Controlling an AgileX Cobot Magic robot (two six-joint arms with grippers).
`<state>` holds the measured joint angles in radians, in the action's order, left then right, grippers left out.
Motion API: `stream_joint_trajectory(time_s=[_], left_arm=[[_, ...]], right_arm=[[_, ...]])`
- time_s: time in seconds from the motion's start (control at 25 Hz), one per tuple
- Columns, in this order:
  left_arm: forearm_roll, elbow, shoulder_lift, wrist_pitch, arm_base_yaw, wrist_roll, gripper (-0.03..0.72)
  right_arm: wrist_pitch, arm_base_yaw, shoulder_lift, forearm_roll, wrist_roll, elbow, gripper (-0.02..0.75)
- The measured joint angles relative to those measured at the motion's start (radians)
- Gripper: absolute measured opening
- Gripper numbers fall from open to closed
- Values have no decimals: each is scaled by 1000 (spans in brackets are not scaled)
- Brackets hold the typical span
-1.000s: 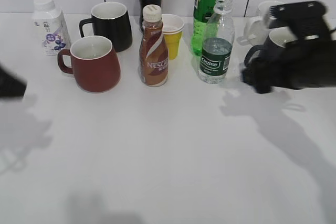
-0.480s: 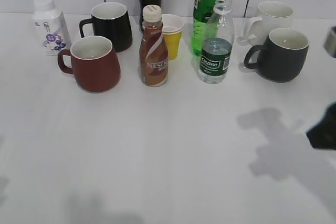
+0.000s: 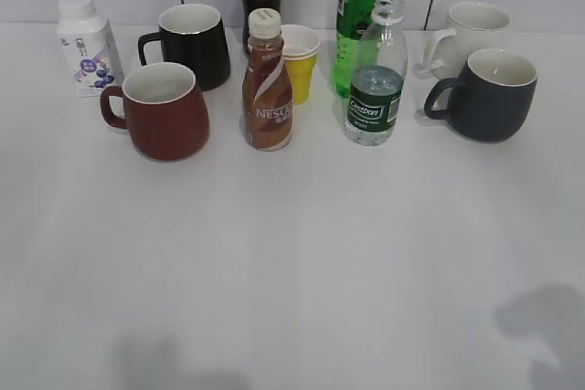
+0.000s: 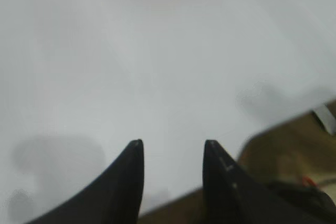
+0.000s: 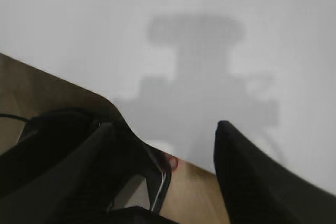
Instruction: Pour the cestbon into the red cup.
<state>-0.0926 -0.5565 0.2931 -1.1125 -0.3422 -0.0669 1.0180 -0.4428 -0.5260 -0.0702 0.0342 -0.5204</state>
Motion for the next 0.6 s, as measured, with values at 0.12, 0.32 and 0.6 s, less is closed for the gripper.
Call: stream_joint_trajectory(time_s=[0.12, 0.32, 0.6], left_arm=[[54, 8, -45, 48, 0, 0, 288], [65, 25, -48, 48, 0, 0, 288], [66, 25, -48, 48, 0, 0, 288]], right_arm=[[10, 0, 155, 0, -5, 8, 445], [20, 0, 331, 1, -24, 14, 443], [21, 0, 388, 1, -25, 16, 443]])
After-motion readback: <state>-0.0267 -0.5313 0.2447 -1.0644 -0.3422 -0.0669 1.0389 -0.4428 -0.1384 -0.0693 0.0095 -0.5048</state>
